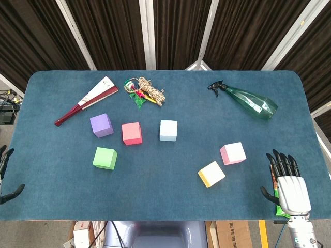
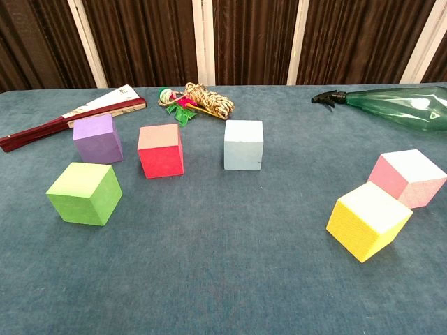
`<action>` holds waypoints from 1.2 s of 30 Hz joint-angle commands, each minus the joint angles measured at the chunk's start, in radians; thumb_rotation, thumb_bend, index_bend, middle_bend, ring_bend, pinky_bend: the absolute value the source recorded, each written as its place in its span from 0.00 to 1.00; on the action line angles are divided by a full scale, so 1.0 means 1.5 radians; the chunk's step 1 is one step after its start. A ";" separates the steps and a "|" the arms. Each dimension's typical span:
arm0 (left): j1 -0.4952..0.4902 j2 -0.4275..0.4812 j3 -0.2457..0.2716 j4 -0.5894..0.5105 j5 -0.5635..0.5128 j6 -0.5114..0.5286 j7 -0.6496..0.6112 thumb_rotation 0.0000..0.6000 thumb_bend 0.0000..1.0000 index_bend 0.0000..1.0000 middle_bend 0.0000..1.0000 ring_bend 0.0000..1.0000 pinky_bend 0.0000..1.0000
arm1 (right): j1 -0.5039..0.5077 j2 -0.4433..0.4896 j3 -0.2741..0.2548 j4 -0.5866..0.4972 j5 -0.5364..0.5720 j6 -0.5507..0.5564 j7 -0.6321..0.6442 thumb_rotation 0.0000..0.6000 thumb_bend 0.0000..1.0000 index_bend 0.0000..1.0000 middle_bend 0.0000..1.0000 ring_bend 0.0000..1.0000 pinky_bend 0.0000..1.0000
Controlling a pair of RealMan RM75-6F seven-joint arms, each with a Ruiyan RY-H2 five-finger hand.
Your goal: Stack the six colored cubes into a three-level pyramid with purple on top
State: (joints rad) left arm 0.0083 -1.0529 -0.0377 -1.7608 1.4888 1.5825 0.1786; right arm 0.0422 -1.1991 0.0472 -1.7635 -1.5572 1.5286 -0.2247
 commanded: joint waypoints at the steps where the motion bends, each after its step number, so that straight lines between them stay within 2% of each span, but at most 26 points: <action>1: 0.001 0.001 -0.001 0.000 -0.004 -0.001 -0.001 1.00 0.25 0.01 0.00 0.00 0.00 | -0.001 0.000 0.001 0.001 0.003 0.001 -0.001 1.00 0.25 0.06 0.03 0.02 0.05; 22: 0.012 -0.001 0.001 -0.007 0.011 0.024 0.008 1.00 0.25 0.01 0.00 0.00 0.00 | 0.005 0.016 -0.018 -0.003 -0.012 -0.023 0.033 1.00 0.25 0.06 0.03 0.02 0.05; 31: 0.011 0.001 -0.001 -0.003 0.009 0.022 -0.002 1.00 0.25 0.01 0.00 0.00 0.00 | 0.021 0.025 -0.028 -0.024 -0.019 -0.058 0.070 1.00 0.25 0.06 0.03 0.02 0.05; 36: 0.009 0.000 -0.005 0.000 0.004 0.018 -0.006 1.00 0.25 0.01 0.00 0.00 0.00 | 0.042 0.033 -0.022 -0.033 -0.027 -0.080 0.050 1.00 0.25 0.06 0.03 0.02 0.05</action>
State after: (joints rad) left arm 0.0215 -1.0523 -0.0446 -1.7612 1.4948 1.6099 0.1696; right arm 0.0948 -1.1547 0.0117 -1.8052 -1.5910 1.4193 -0.1383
